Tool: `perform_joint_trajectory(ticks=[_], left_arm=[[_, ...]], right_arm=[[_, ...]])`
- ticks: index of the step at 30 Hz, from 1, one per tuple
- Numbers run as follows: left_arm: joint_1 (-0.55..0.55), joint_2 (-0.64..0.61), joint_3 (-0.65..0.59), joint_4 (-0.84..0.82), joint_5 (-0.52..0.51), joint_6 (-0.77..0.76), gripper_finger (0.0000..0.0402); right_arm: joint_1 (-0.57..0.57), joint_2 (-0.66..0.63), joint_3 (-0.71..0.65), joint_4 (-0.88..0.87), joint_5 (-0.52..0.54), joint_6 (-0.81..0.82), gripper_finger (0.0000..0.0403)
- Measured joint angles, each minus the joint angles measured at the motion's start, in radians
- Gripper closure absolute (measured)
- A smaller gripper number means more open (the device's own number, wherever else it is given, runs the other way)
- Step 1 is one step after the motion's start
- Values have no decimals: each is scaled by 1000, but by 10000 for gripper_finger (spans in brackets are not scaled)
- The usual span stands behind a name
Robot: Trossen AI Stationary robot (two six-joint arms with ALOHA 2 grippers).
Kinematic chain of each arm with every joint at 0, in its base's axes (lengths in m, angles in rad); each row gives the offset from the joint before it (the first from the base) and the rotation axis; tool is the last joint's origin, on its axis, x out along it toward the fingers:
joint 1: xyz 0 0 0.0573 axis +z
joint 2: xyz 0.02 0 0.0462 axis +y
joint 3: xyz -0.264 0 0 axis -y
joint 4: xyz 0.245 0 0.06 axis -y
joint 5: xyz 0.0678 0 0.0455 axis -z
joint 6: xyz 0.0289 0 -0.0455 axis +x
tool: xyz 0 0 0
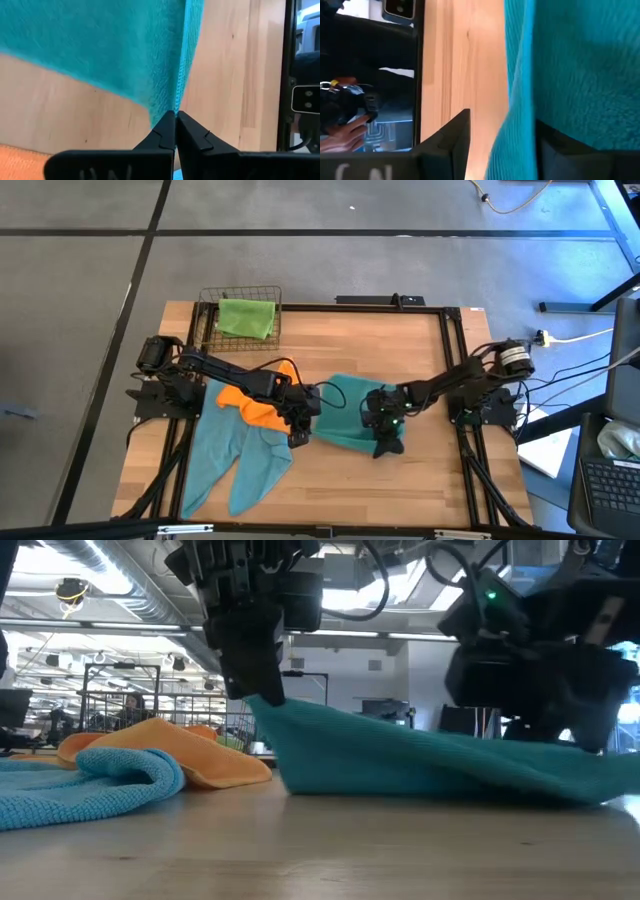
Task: Fold microfiber towels
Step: Fold the blue microfiber cloth
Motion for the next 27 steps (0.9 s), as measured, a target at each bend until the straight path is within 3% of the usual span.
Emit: perform_joint_trajectory(ticks=[9,18,22,27], left_arm=[[5,0,0,-6,-16,20,401],[22,0,0,-8,-22,16,401],[26,0,0,-11,-23,17,401],[31,0,0,-13,-31,15,401]], right_arm=[[-13,-201,-81,-76,82,6,254],[23,-230,-98,-146,139,56,259],[53,-230,-98,-210,140,51,294],[81,-231,-98,-205,171,43,384]])
